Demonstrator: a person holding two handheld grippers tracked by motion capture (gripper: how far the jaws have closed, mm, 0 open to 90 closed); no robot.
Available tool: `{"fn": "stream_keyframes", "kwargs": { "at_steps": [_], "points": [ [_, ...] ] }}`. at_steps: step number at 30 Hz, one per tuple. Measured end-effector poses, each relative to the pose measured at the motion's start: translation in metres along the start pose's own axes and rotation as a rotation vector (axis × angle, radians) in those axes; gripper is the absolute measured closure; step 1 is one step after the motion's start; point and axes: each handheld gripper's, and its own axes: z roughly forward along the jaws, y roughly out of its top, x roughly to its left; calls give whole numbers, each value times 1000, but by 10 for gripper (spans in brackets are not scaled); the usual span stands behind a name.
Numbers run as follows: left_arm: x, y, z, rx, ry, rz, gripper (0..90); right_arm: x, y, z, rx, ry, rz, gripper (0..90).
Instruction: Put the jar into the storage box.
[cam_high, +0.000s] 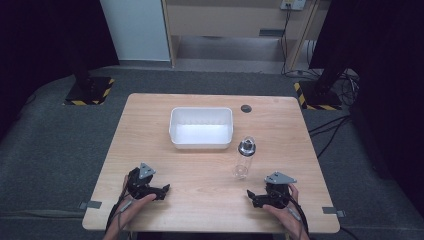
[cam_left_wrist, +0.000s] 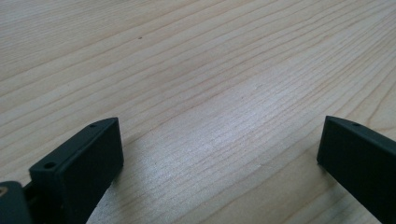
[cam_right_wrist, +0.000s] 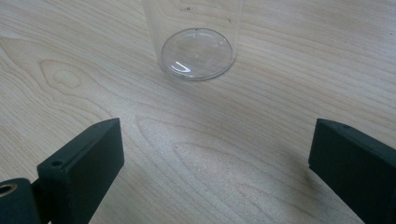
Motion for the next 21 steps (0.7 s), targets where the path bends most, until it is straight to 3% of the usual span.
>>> {"fn": "stream_keyframes", "kwargs": {
  "at_steps": [21],
  "points": [
    [0,0,0,0,0,-1,0,2,3,-2,-25,-5,-2,35]
  ]
}}
